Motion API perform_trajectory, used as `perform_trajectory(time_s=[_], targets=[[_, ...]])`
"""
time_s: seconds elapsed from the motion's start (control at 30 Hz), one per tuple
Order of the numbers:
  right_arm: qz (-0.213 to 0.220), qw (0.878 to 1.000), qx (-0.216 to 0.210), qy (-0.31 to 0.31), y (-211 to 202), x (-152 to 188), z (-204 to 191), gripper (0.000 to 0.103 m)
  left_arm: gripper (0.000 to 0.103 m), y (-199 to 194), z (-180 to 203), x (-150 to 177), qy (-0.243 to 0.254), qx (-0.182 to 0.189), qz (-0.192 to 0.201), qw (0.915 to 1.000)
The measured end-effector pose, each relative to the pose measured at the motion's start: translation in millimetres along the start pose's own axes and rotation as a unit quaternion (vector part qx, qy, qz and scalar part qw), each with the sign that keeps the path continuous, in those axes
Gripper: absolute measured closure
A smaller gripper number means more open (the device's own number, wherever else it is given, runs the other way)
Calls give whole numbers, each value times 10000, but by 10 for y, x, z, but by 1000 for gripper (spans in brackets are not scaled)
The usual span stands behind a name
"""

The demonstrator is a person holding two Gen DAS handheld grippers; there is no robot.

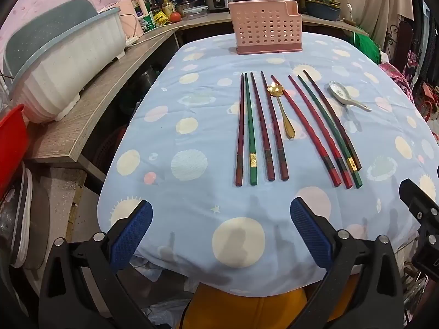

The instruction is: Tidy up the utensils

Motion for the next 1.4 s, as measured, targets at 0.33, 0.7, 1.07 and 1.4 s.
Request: perform_trajectory(time_s=[0.33,0.7,1.07,1.4], targets=[[-81,10000,3,49,13,-2,-36,7,7,21,-19,24,-80,59,-78,9999],[-80,10000,15,50,22,16,4,7,7,40,36,25,-23,104,-101,9999],[-100,9999,6,72,34,5,-3,7,7,37,29,23,-34,100,-92,9999],[-103,9999,3,111,42,-3,19,7,7,24,52,32,-20,125,-50,9999]])
Point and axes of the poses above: each gripper's, at about its wrist camera, not at the fingertips, and y roughly the way its jaws point, z to its right, x to its underside, the point moved 2 cm from there along y, roughly the way its jaws point, and after that the axes turned 6 degrees about z, right-handed, at the moved point
